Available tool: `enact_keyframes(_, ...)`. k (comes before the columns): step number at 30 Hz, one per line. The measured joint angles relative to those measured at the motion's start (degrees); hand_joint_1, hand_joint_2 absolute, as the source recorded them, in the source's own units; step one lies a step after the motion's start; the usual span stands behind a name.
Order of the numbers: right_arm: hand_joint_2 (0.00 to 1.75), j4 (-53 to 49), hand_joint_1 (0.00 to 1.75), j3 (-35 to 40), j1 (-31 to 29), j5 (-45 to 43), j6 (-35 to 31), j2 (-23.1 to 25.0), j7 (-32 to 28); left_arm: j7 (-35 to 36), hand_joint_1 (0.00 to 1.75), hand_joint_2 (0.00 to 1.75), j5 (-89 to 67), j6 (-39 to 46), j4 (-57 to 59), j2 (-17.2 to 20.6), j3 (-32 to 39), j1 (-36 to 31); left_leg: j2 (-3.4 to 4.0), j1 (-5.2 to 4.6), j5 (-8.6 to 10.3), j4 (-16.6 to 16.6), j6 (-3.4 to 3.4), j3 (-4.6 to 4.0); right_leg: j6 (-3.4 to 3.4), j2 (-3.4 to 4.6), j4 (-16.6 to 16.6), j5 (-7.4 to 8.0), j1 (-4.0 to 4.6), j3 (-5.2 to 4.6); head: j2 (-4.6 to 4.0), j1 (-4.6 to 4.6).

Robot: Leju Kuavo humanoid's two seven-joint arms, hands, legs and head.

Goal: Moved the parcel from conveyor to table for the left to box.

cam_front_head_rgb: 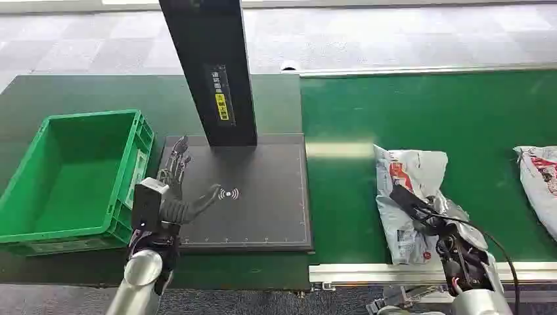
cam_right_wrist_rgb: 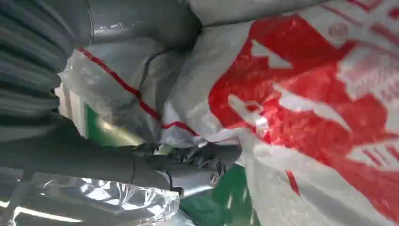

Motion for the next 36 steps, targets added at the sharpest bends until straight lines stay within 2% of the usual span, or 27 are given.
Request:
enact_keyframes(5, 1.75, 0.22, 1.75, 0.31, -0.28, -2.47, 0.00, -0.02, -4.39, 0.00, 0.00, 1.75, -0.26, -0.46, -0.46, -0.02, 0.42, 0.24, 0.00, 0.01, 0.00, 0.00, 0.00, 0.00, 0.00, 0.00, 0.00, 0.00, 0.01, 0.00, 0.00, -0.02)
enact_keyframes(14, 1.75, -2.63, 1.75, 2.65, 0.36, -7.22, -0.51, 0.35, -7.87, -0.24, 0.00, 1.75, -0.26, -0.55, -1.29, -0.02, 1.36, 1.03, -0.01, 0.01, 0.00, -0.01, 0.00, -0.07, 0.00, 0.00, 0.01, 0.00, 0.01, -0.03, 0.00, 0.00)
enact_keyframes(18, 1.75, -6.15, 1.75, 3.32, 0.54, -12.73, -5.34, 1.00, -11.03, -1.85, 0.00, 1.75, -0.52, 1.42, -2.53, -0.02, 2.03, 1.93, 0.00, 0.00, 0.00, -0.01, -0.01, -0.08, 0.00, -0.01, 0.01, 0.00, 0.00, -0.05, 0.00, -0.02)
enact_keyframes(21, 1.75, -11.22, 1.75, 3.28, 1.44, -19.33, -11.02, 1.90, -14.67, -4.33, 0.00, 1.75, -2.93, 6.41, -3.94, -0.15, 2.67, 2.62, -0.02, 0.01, 0.01, 0.00, -0.01, -0.09, 0.00, -0.02, 0.01, 0.00, 0.00, -0.07, 0.00, -0.02)
enact_keyframes(25, 1.75, -21.82, 1.75, 2.25, 3.99, -29.97, -20.60, 3.63, -23.30, -7.70, 0.00, 1.75, -2.27, 12.72, -5.38, -0.70, 2.97, 2.63, -0.08, 0.01, 0.00, 0.00, -0.01, -0.12, 0.00, -0.05, 0.01, -0.01, 0.01, -0.09, 0.00, -0.02)
enact_keyframes(28, 1.75, -29.86, 1.75, 2.14, 5.55, -33.55, -27.40, 5.24, -30.10, -10.42, 0.00, 1.75, 1.00, 15.51, -5.46, -0.96, 2.95, 1.83, -0.06, 0.01, 0.00, -0.01, -0.01, -0.11, 0.00, -0.04, 0.01, -0.01, 0.01, -0.09, 0.00, -0.02)
enact_keyframes(31, 1.75, -36.82, 1.75, 3.30, 7.08, -32.43, -29.25, 7.04, -32.15, -11.30, 0.00, 1.75, 4.29, 15.74, -5.25, -0.96, 2.67, 0.20, -0.01, 0.01, 0.00, -0.02, -0.01, -0.10, 0.00, -0.01, 0.01, -0.01, 0.01, -0.08, 0.00, -0.02)
enact_keyframes(36, 1.75, -41.83, 1.75, 8.56, 7.87, -30.36, -27.63, 8.57, -32.72, -11.69, 0.00, 1.75, 6.45, 15.67, -4.11, -0.96, 1.51, -1.74, 0.00, 0.01, 0.04, -0.01, 0.00, -0.06, 0.00, -0.02, 0.01, 0.00, 0.01, -0.07, 0.00, -0.02)
